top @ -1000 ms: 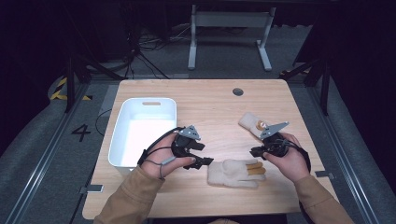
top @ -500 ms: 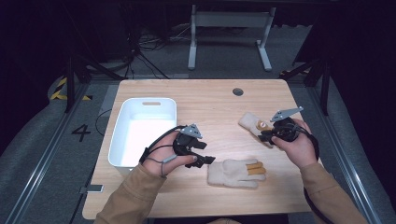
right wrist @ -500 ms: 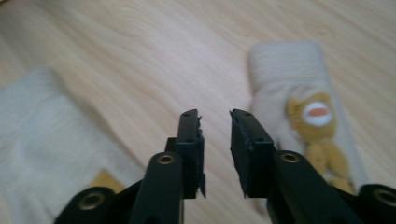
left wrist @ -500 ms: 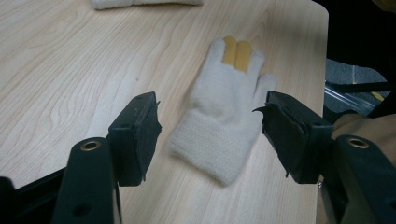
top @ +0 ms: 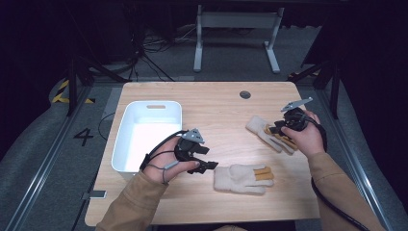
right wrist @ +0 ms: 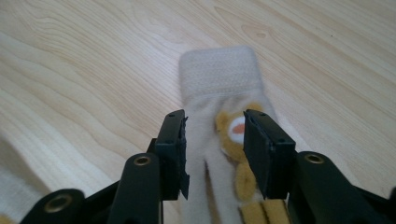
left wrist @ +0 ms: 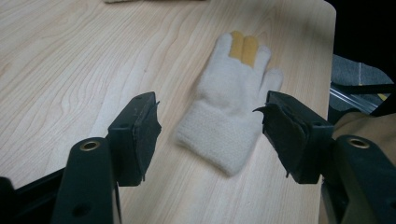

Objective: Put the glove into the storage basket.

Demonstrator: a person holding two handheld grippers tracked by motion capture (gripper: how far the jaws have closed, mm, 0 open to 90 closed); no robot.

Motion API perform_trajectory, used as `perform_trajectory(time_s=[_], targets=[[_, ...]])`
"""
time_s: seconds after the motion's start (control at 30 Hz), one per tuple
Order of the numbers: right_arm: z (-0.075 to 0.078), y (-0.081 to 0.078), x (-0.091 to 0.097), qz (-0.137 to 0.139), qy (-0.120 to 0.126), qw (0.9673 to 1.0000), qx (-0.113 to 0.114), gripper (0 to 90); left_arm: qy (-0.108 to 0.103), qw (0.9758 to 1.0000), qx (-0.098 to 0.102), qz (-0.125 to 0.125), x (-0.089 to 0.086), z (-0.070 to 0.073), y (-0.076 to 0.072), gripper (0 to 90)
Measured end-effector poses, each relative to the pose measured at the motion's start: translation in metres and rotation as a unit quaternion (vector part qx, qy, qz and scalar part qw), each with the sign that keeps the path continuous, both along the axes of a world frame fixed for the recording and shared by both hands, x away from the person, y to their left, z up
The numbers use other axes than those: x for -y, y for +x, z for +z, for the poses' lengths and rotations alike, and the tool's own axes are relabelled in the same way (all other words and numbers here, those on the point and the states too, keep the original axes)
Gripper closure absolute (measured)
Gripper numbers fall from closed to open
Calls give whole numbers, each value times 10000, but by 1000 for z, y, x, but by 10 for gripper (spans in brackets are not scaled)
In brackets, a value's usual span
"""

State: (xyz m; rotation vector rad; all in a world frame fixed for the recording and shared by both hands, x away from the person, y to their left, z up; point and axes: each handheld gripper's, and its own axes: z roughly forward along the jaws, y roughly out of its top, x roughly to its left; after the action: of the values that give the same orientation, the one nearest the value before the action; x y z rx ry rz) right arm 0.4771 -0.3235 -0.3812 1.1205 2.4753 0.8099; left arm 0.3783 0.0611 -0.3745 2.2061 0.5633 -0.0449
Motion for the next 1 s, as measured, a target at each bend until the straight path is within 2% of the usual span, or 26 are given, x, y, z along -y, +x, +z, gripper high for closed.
perform_trajectory(time_s=[0.3,0.63,0.7,0.83,1.0], targets=[[-18,14,7,-121,10,9998,-154,544,9,10000,-8,38,-1,-2,-1,365],[-40,23,13,-278,-129,9992,-248,495,61,10000,-15,19,0,-4,0,363],[-42,25,14,-236,-151,9993,-260,492,73,10000,-21,12,0,-5,0,362],[-47,26,12,-206,-193,9992,-276,494,92,10000,-3,9,1,-5,0,359],[-51,27,7,-104,-362,9989,-282,591,100,9999,-3,-3,1,-5,0,358]])
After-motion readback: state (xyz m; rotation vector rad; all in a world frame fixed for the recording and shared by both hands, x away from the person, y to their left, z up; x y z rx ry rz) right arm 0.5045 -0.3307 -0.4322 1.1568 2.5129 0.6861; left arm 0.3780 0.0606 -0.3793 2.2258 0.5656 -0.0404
